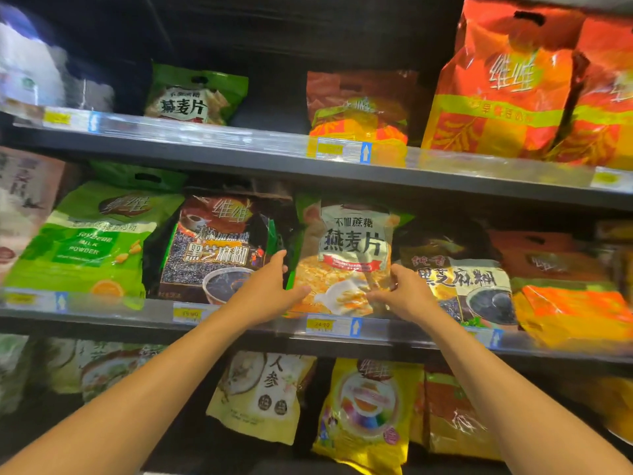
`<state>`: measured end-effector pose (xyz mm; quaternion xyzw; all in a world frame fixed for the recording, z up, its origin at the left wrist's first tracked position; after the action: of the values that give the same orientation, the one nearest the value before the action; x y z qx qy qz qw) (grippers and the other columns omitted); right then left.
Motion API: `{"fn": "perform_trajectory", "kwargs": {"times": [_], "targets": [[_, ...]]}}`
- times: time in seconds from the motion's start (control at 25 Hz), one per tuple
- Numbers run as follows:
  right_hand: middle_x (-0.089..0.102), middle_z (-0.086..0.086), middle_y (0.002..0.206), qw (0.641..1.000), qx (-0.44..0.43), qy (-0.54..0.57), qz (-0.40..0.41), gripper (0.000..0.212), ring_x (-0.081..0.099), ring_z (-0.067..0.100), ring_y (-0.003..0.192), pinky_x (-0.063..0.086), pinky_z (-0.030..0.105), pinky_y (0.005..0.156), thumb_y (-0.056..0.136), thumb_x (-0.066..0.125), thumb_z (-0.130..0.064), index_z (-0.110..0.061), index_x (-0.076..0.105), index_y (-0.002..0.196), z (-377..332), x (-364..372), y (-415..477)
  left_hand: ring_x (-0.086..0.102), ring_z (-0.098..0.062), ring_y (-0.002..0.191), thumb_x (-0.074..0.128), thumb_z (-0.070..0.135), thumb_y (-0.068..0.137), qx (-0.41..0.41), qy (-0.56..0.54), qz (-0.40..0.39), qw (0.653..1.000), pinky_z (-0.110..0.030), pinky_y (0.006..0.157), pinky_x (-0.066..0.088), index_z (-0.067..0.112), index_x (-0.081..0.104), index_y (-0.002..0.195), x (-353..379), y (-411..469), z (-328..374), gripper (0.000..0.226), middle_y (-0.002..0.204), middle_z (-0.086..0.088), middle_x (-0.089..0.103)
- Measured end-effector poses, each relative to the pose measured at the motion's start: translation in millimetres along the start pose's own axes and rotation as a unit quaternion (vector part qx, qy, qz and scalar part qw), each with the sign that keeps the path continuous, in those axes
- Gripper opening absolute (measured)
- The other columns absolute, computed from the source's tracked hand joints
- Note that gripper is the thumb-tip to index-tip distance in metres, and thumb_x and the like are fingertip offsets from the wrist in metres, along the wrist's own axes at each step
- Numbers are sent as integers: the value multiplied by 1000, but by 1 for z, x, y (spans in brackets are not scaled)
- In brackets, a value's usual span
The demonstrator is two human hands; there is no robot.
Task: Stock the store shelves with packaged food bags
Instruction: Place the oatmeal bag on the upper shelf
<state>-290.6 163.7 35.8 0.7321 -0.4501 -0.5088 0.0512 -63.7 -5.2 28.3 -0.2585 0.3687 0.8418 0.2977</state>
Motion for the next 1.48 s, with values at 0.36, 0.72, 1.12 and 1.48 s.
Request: {"fn": "perform_trajectory", "kwargs": {"times": [0.36, 0.72, 1.12, 1.48], "targets": [[71, -5, 94, 999, -31, 40, -11, 29, 64, 13, 82, 43, 27, 59, 83, 85, -36, -22, 64, 98, 15, -10, -7, 50, -28, 137, 85, 57, 76, -132, -156, -192, 960, -49, 108, 38, 20, 54, 145, 12, 53, 7, 84, 146, 0, 58], [73, -7, 105, 991, -18, 134, 5, 32, 68, 14, 94, 55, 34, 76, 87, 83, -31, -20, 66, 112, 11, -14, 6, 69, -24, 110, 71, 39, 97, -89, -218, -109, 966, -50, 110, 47, 19, 71, 122, 18, 64, 13, 33, 116, -1, 76], [74, -2, 114, 960, 21, 278, -24, 39, 70, 14, 104, 50, 24, 72, 90, 78, -43, -16, 66, 117, -18, -44, -12, 77, -24, 91, 66, 50, 97, -72, -242, -77, 964, -37, 81, 62, 18, 74, 115, -14, 55, 28, 37, 99, -5, 82], [71, -1, 136, 868, 155, 433, -188, 59, 69, 23, 125, 44, 48, 116, 87, 64, -70, -34, 68, 133, -62, -68, -43, 76, -30, 104, 72, 63, 86, -111, -250, -118, 955, -46, 97, 59, 7, 70, 123, -53, 16, 30, 67, 113, -10, 79]]}}
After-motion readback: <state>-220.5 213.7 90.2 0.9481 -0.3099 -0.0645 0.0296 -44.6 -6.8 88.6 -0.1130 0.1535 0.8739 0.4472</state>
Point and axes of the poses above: each hand's wrist, its own y-axis towards the middle knuckle, its own x-axis out of the palm, z = x × y, the point moved 1 cm from there along y, towards the middle knuckle
